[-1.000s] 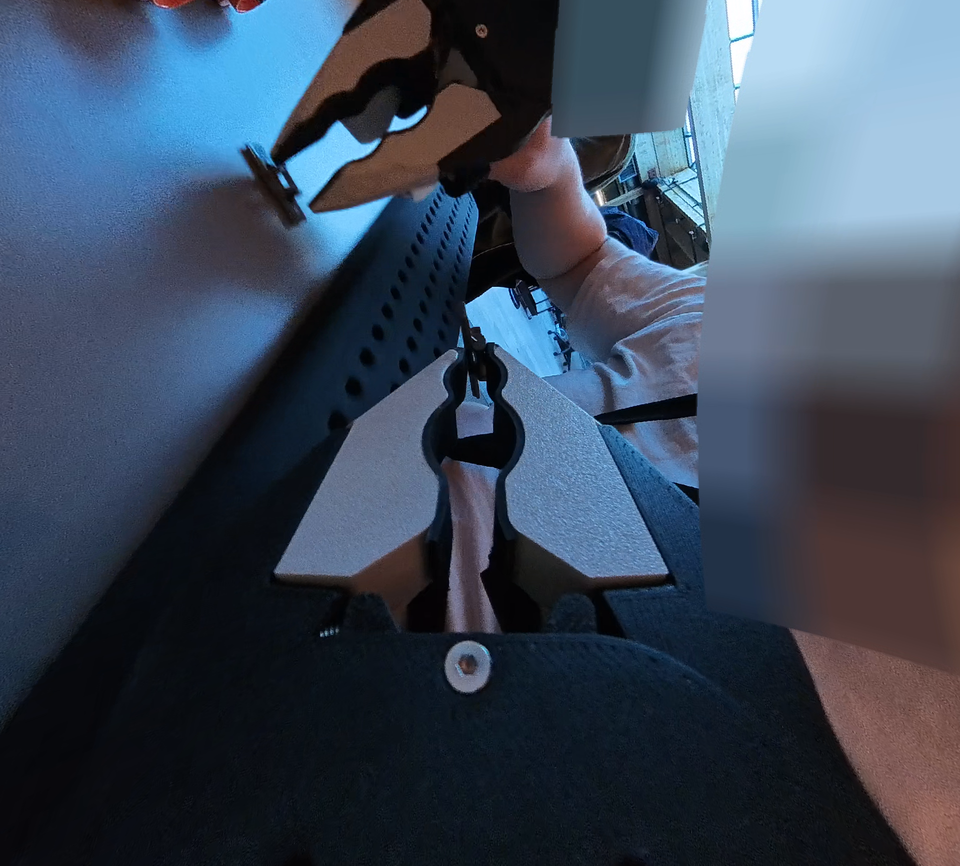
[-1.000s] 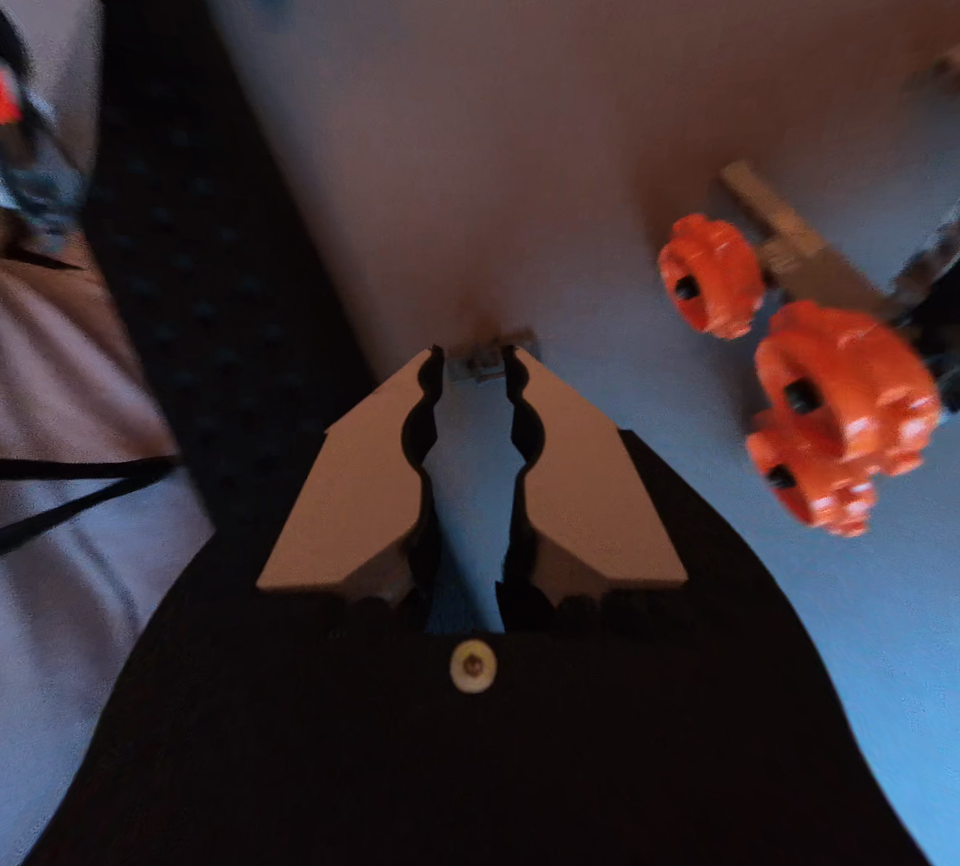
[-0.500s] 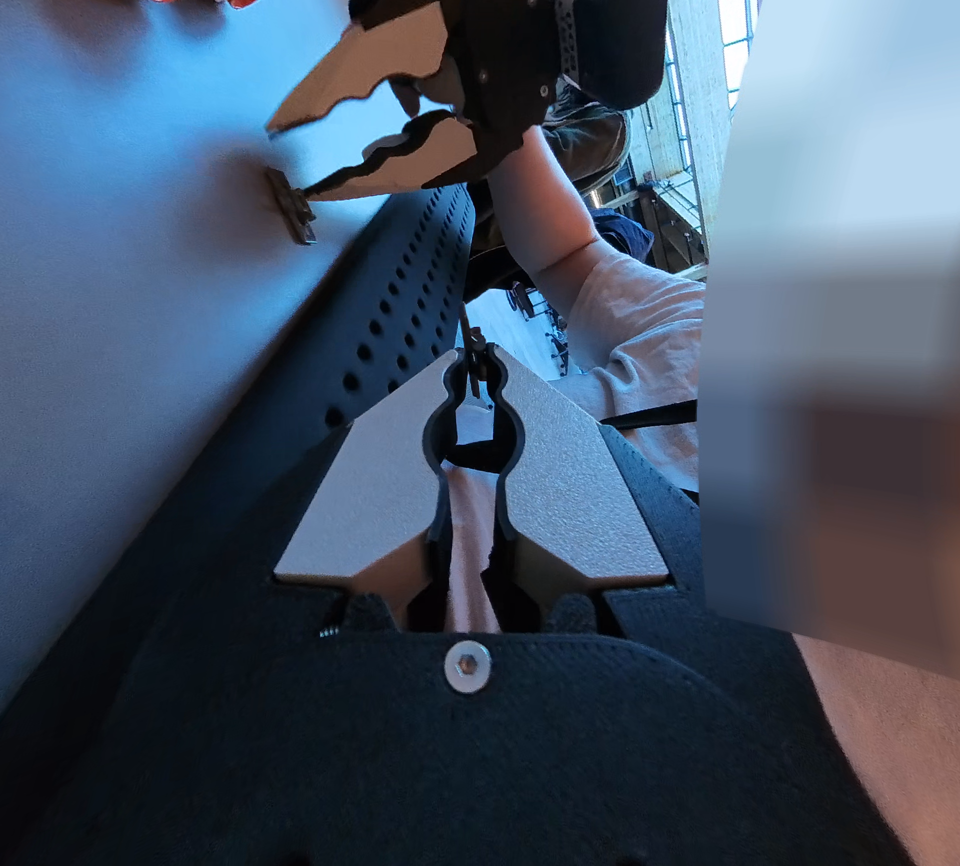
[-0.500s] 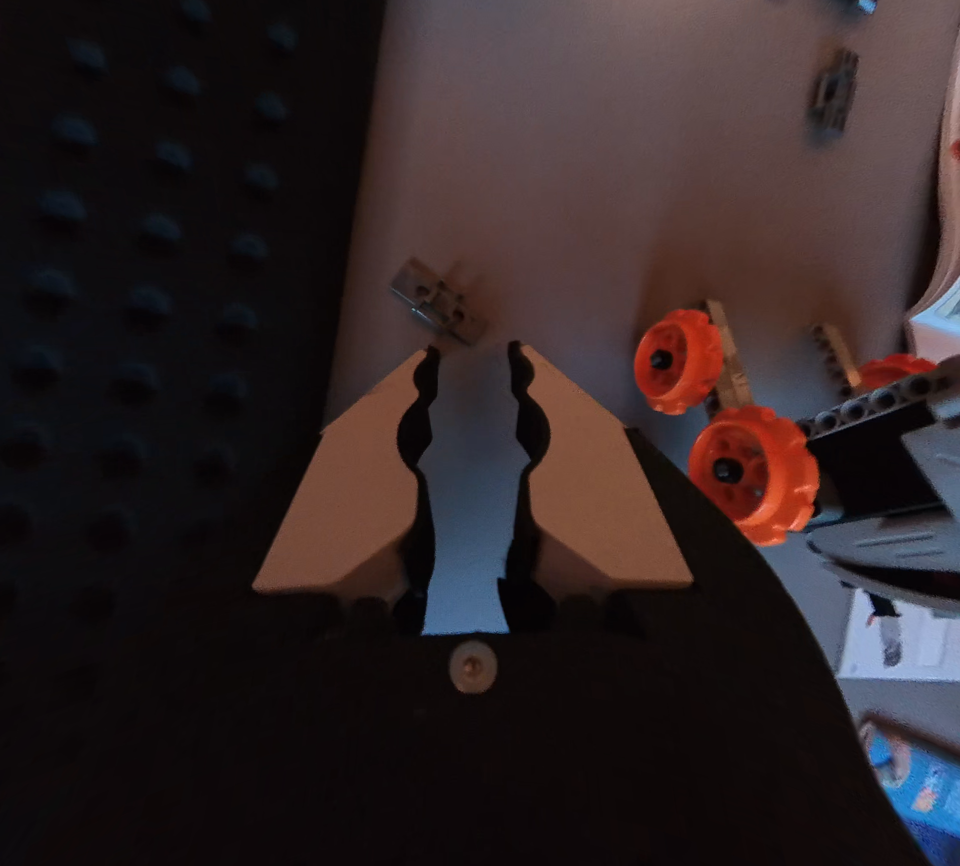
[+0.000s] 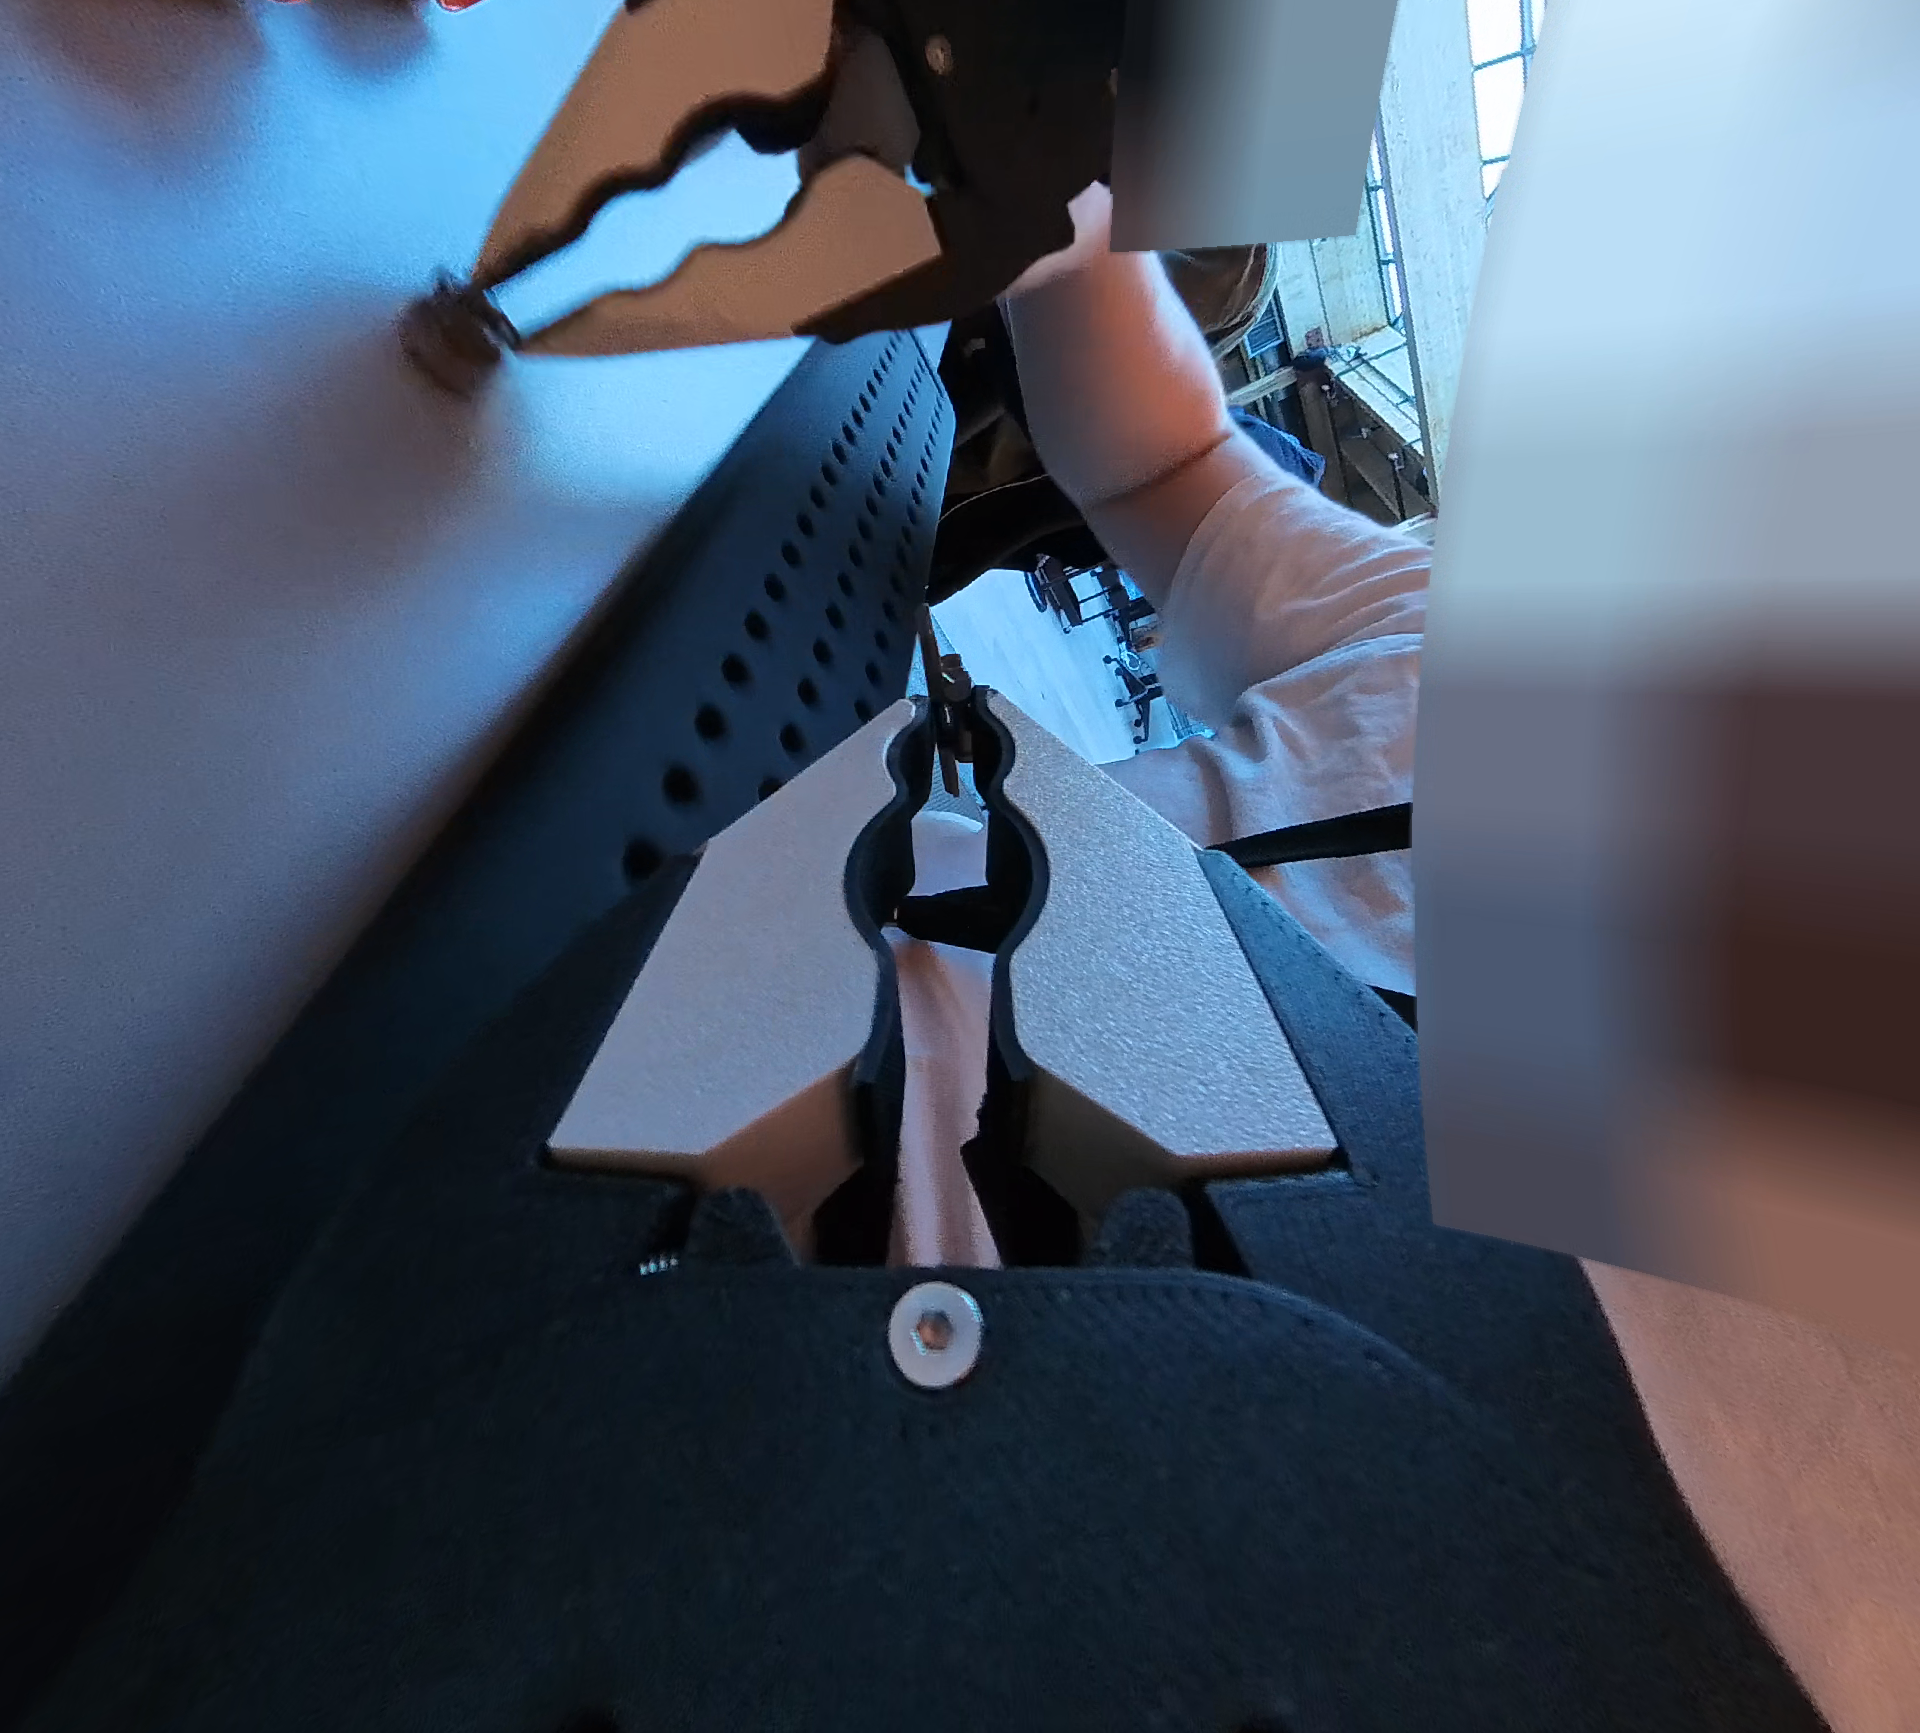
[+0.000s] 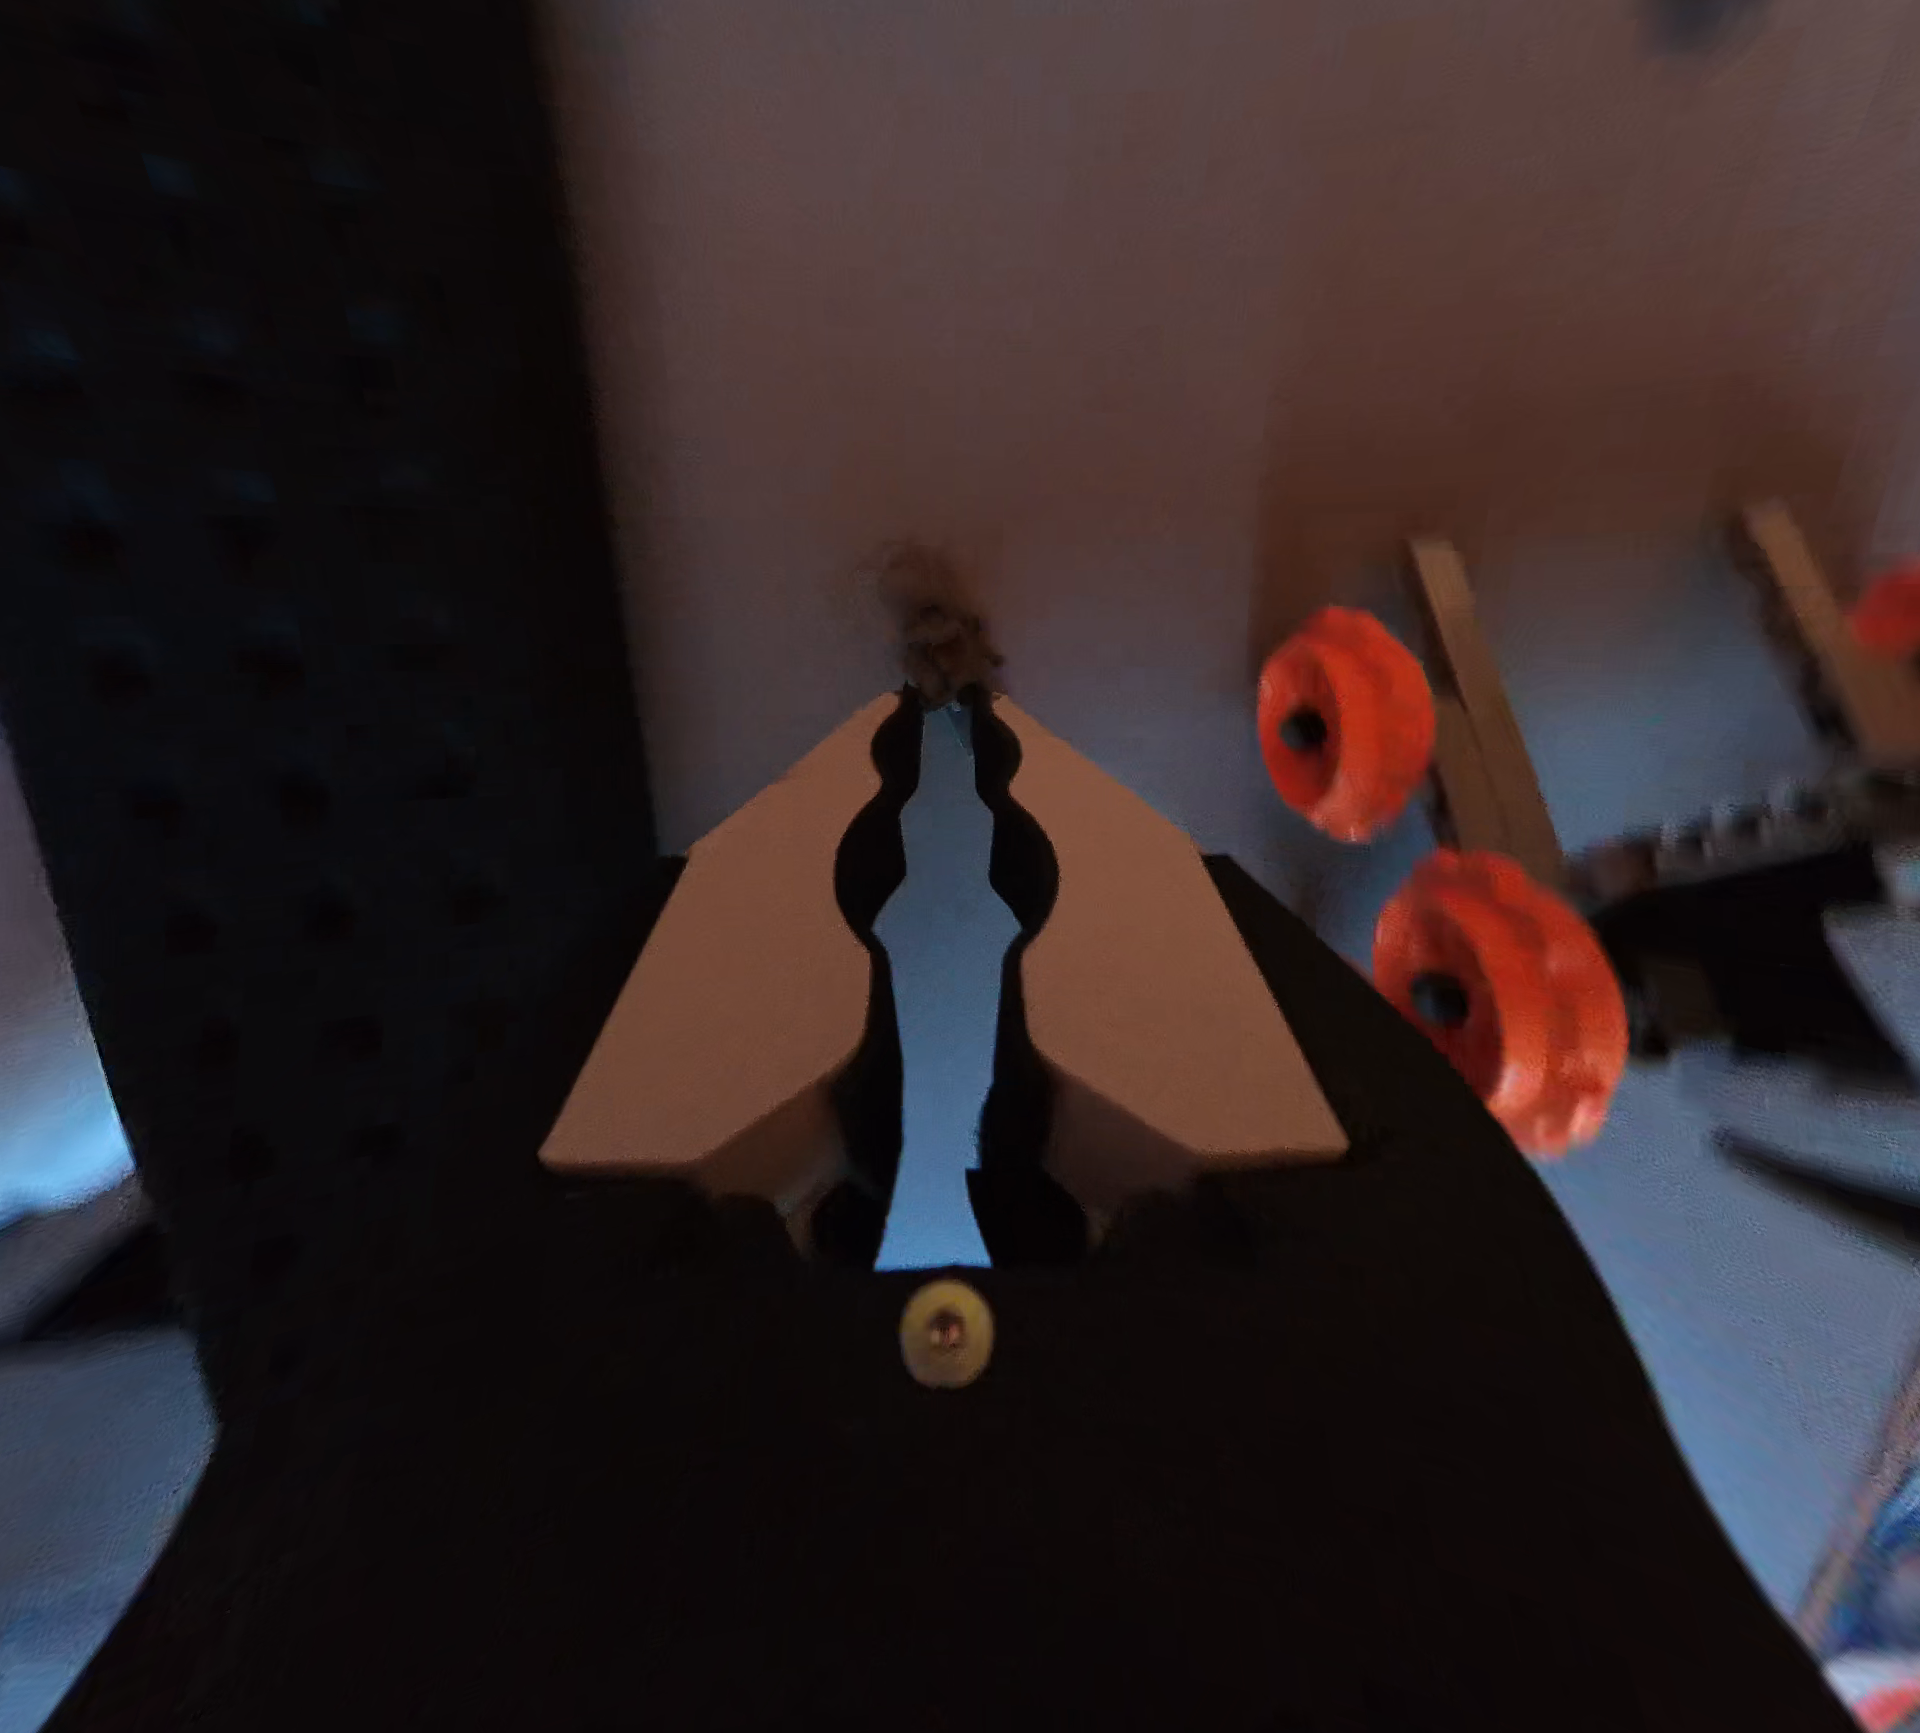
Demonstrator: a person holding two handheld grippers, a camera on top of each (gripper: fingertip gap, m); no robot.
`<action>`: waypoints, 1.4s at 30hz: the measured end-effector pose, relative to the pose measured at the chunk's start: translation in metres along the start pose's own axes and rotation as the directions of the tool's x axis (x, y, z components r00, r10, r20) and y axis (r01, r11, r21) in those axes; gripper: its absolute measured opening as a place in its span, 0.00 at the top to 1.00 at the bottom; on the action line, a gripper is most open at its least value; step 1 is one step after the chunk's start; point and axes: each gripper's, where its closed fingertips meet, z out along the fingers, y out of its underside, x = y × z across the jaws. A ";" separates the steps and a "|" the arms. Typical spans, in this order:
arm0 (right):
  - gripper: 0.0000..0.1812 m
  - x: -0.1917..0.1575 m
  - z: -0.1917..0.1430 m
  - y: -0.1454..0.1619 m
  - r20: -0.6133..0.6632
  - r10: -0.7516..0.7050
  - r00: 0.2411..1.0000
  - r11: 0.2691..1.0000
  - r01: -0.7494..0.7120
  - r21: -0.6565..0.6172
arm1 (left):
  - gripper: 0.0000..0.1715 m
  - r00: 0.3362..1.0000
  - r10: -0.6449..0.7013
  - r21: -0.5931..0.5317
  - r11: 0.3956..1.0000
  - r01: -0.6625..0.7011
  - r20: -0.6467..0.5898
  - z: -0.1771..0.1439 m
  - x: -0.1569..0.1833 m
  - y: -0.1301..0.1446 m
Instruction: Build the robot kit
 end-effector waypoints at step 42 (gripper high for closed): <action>0.89 -0.014 -0.002 -0.014 0.102 -0.293 0.951 0.832 0.201 0.517 | 0.97 1.000 -0.005 -0.016 1.000 0.005 0.006 0.009 -0.003 -0.005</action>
